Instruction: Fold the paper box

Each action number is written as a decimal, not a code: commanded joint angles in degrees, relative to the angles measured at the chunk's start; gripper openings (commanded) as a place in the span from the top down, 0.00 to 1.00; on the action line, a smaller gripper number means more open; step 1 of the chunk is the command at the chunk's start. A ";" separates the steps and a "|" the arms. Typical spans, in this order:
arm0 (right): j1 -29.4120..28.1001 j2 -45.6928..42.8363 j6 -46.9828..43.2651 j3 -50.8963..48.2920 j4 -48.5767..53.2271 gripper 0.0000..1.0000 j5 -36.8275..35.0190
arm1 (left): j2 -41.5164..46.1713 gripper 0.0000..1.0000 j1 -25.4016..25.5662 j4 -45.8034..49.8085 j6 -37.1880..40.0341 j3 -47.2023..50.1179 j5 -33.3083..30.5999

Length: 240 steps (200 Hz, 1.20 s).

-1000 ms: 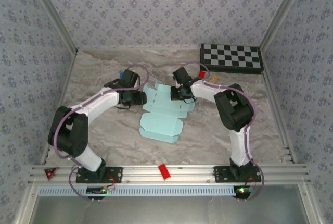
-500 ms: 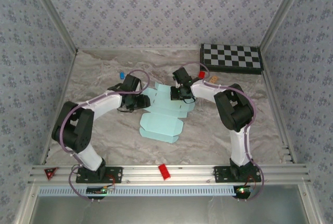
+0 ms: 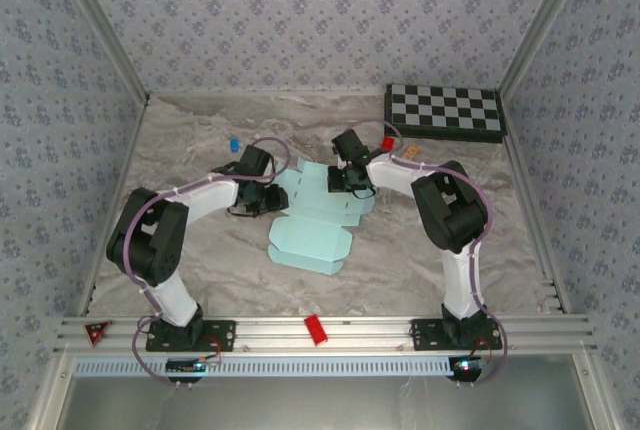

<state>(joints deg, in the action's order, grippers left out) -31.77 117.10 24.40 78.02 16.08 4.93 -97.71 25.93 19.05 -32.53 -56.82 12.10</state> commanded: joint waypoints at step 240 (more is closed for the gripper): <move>-0.29 -1.42 1.73 -2.25 2.64 1.00 -1.48 | -0.47 0.70 5.75 2.95 3.72 -8.25 -1.66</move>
<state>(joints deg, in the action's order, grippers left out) -31.81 116.81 24.84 77.47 15.42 4.91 -100.66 31.20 19.86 -29.41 -63.70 13.74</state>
